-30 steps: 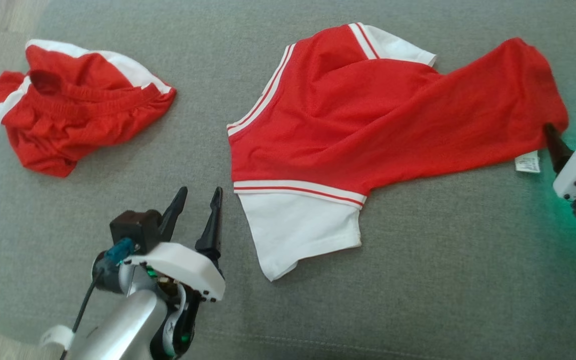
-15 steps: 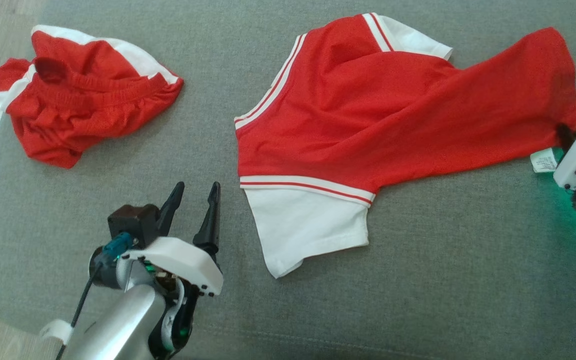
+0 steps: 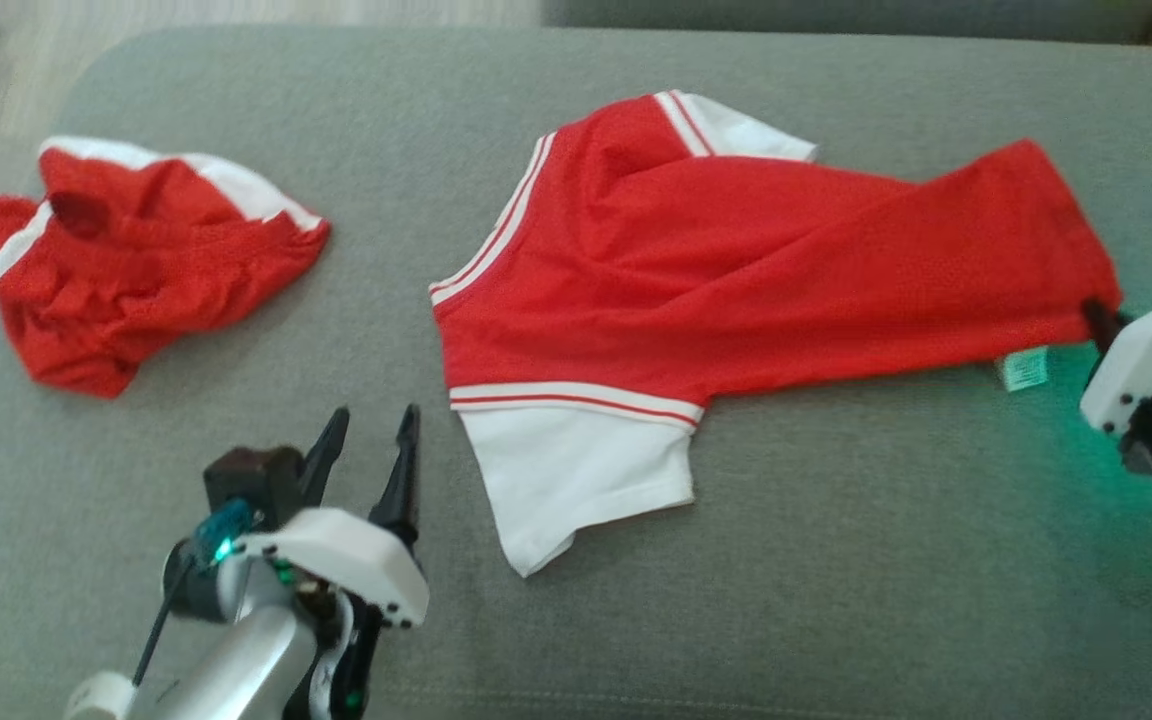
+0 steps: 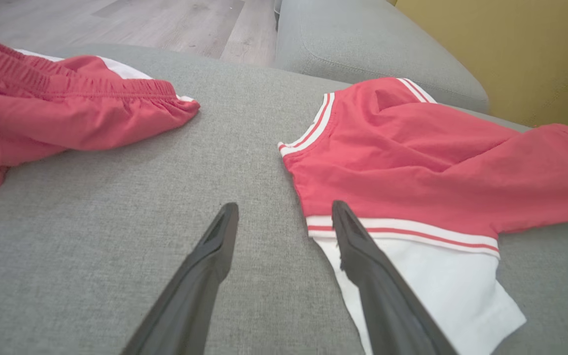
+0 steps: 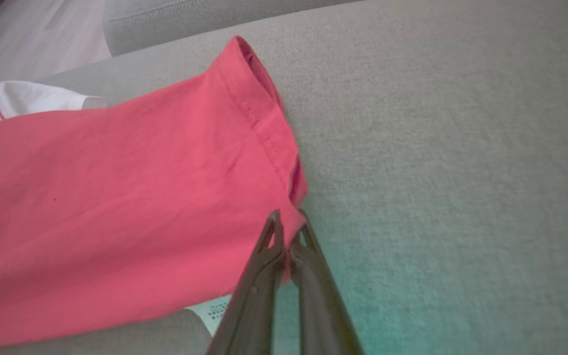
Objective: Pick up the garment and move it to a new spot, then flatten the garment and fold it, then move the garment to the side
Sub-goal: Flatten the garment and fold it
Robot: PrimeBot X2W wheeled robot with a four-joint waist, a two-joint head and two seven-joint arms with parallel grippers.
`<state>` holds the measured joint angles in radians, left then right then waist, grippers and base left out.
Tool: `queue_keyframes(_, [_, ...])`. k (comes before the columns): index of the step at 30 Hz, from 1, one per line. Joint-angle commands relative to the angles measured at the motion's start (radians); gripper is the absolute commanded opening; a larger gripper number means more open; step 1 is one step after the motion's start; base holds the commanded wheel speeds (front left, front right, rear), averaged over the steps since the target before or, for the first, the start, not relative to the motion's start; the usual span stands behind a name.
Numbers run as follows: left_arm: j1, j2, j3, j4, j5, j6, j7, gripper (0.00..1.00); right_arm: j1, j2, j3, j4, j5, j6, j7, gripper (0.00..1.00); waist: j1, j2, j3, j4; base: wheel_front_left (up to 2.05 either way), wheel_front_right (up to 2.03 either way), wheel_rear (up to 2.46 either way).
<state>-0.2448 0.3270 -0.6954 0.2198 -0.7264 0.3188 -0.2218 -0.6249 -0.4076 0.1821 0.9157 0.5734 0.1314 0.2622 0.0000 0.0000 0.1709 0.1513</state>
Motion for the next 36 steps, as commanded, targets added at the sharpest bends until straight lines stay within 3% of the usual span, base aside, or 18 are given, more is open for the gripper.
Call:
queue_keyframes(1, [-0.011, 0.034, 0.047, -0.031, -0.009, 0.009, -0.003, 1.00, 0.043, -0.027, 0.014, -0.068, 0.006, -0.001, 0.058, 0.00, 0.0000, 0.0000, -0.036, -0.042, 0.00, 0.00, 0.00])
queue_keyframes(6, [0.010, 0.043, 0.054, -0.039, -0.017, 0.018, -0.004, 1.00, 0.131, -0.051, -0.003, -0.190, 0.001, -0.001, 0.191, 0.00, 0.0000, 0.0000, -0.054, -0.080, 0.00, 0.00, 0.00])
queue_keyframes(11, [0.018, 0.049, 0.055, -0.052, -0.019, 0.025, -0.002, 1.00, 0.267, -0.050, -0.088, -0.356, -0.028, -0.001, 0.318, 0.00, 0.0000, 0.0000, -0.056, -0.109, 0.00, 0.00, 0.00])
queue_keyframes(12, [0.018, 0.050, 0.055, -0.054, -0.019, 0.026, -0.001, 1.00, 0.294, -0.044, -0.108, -0.391, -0.037, -0.001, 0.338, 0.05, 0.0000, 0.0000, -0.055, -0.113, 0.00, 0.00, 0.00])
queue_keyframes(13, [0.019, 0.051, 0.055, -0.054, -0.019, 0.027, 0.000, 1.00, 0.320, -0.036, -0.128, -0.424, -0.049, -0.001, 0.353, 0.25, 0.0000, 0.0000, -0.054, -0.117, 0.00, 0.00, 0.00])
queue_keyframes(15, [0.018, 0.052, 0.053, -0.055, -0.020, 0.027, 0.002, 1.00, 0.365, -0.011, -0.173, -0.479, -0.082, -0.001, 0.375, 0.49, 0.0000, 0.0000, -0.053, -0.121, 0.00, 0.00, 0.00])
queue_keyframes(16, [0.017, 0.052, 0.052, -0.054, -0.020, 0.026, 0.003, 1.00, 0.384, 0.003, -0.195, -0.502, -0.099, -0.001, 0.384, 1.00, 0.0000, 0.0000, -0.053, -0.123, 0.00, 0.00, 0.00])
queue_keyframes(20, [0.012, 0.056, 0.054, -0.051, -0.021, 0.024, 0.003, 1.00, 0.422, 0.073, -0.278, -0.603, -0.146, -0.001, 0.354, 1.00, 0.0000, 0.0000, -0.059, -0.126, 0.00, 0.00, 0.00])
queue_keyframes(25, [0.017, 0.071, 0.070, -0.052, -0.025, 0.028, -0.003, 1.00, 0.442, 0.174, -0.361, -0.780, -0.201, -0.001, 0.227, 1.00, 0.0000, 0.0000, -0.079, -0.134, 0.00, 0.00, 0.00])
queue_keyframes(31, [0.036, 0.090, 0.094, -0.073, -0.025, 0.038, -0.015, 1.00, 0.495, 0.292, -0.319, -0.919, -0.255, -0.001, 0.053, 1.00, 0.0000, 0.0000, -0.111, -0.155, 0.00, 0.00, 0.00])
queue_keyframes(36, [0.058, 0.100, 0.126, -0.107, -0.014, 0.035, -0.030, 1.00, 0.562, 0.323, -0.237, -0.931, -0.284, -0.001, -0.114, 1.00, 0.0000, 0.0000, -0.132, -0.170, 0.00, 0.00, 0.00])
